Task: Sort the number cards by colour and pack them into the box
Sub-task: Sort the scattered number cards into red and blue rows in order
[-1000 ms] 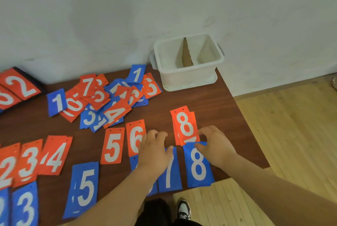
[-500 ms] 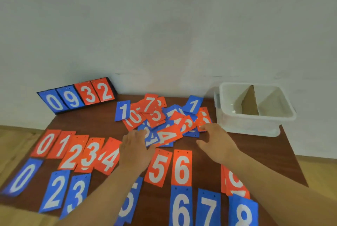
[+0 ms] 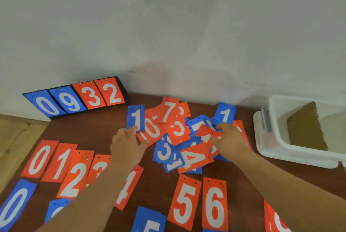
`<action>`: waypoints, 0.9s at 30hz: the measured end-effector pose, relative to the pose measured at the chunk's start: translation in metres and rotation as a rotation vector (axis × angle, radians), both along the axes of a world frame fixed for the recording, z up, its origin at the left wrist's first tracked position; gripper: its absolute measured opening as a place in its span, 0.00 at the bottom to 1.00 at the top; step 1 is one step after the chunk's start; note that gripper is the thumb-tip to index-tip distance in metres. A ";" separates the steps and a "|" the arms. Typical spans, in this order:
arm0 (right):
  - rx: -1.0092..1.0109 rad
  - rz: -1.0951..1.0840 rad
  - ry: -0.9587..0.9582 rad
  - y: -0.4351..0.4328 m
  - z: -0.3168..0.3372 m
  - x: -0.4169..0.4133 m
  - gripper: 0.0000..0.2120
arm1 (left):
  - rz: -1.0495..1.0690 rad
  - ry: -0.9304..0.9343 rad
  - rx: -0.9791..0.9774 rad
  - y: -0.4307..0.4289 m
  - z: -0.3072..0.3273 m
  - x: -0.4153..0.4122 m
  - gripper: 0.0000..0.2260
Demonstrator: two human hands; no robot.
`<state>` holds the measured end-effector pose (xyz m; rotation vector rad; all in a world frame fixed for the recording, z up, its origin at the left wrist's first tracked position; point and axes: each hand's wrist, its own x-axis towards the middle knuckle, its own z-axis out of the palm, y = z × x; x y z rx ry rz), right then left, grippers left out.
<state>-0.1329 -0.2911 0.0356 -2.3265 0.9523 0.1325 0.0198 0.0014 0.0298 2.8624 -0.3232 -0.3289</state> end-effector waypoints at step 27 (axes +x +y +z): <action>-0.078 -0.512 -0.164 -0.053 -0.047 0.041 0.10 | 0.325 0.161 -0.336 -0.029 -0.058 0.099 0.12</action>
